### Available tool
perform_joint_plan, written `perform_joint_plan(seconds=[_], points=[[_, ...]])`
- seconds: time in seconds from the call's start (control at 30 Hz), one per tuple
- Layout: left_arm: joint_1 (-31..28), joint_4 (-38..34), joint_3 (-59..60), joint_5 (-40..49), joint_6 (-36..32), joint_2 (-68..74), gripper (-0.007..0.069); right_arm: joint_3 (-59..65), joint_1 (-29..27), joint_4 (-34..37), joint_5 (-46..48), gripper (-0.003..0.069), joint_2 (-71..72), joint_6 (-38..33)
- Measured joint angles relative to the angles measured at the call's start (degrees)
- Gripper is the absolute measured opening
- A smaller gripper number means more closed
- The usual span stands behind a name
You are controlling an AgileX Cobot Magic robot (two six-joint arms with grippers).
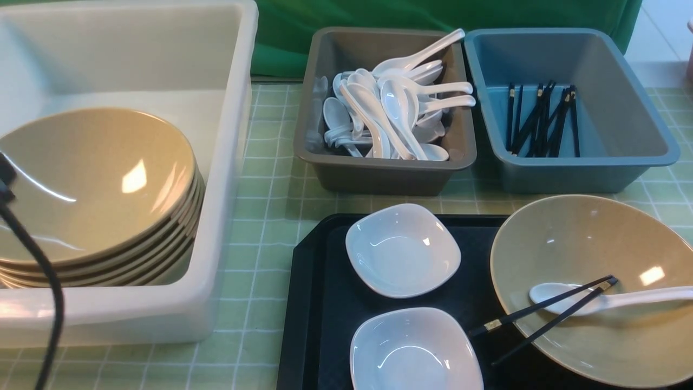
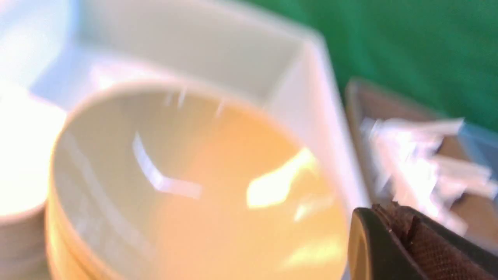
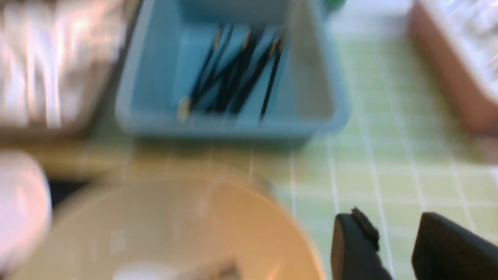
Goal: On green table put chopsticks spoon bowls plates into blue grey white boxes.
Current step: 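Move the grippers toward the tableware on the black tray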
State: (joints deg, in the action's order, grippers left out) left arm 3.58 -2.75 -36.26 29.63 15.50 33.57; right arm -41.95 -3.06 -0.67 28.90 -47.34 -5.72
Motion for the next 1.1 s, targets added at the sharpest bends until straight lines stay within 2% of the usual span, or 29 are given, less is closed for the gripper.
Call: perform_joint_plan(seconds=[0.17, 0.3, 0.33, 0.43, 0.63, 0.8, 1.1], points=[[3.8, -6.3, 0.0, 3.8, -10.1, 0.0, -0.0002, -1.8, 5.6, 3.5, 13.9, 0.0236, -7.9, -15.3], [8.7, -16.4, 0.0, 3.9, -19.8, 0.0, -0.0002, -3.2, 9.6, 5.8, 18.2, 0.0236, -13.0, -29.6], [10.7, -20.7, 0.0, 4.1, -24.2, 0.0, -0.0002, -3.3, 11.8, 6.1, 19.7, 0.0236, -15.1, -38.7], [14.7, -28.8, 0.0, 5.0, -34.3, 0.0, -0.0002, -3.4, 15.3, 6.4, 20.8, 0.0252, -18.5, -50.2], [17.5, -35.2, 0.0, 9.1, -46.8, 0.0, -0.0002, -5.1, 20.9, 6.4, 19.4, 0.0344, -22.2, -57.7], [17.5, -35.4, 0.0, 10.2, -48.6, 0.0, -0.0002, -6.3, 22.8, 6.4, 13.5, 0.0449, -26.2, -61.7], [17.5, -35.5, 0.0, 10.2, -48.9, 0.0, -0.0002, -6.5, 23.0, 6.1, 8.9, 0.0474, -34.1, -65.6]])
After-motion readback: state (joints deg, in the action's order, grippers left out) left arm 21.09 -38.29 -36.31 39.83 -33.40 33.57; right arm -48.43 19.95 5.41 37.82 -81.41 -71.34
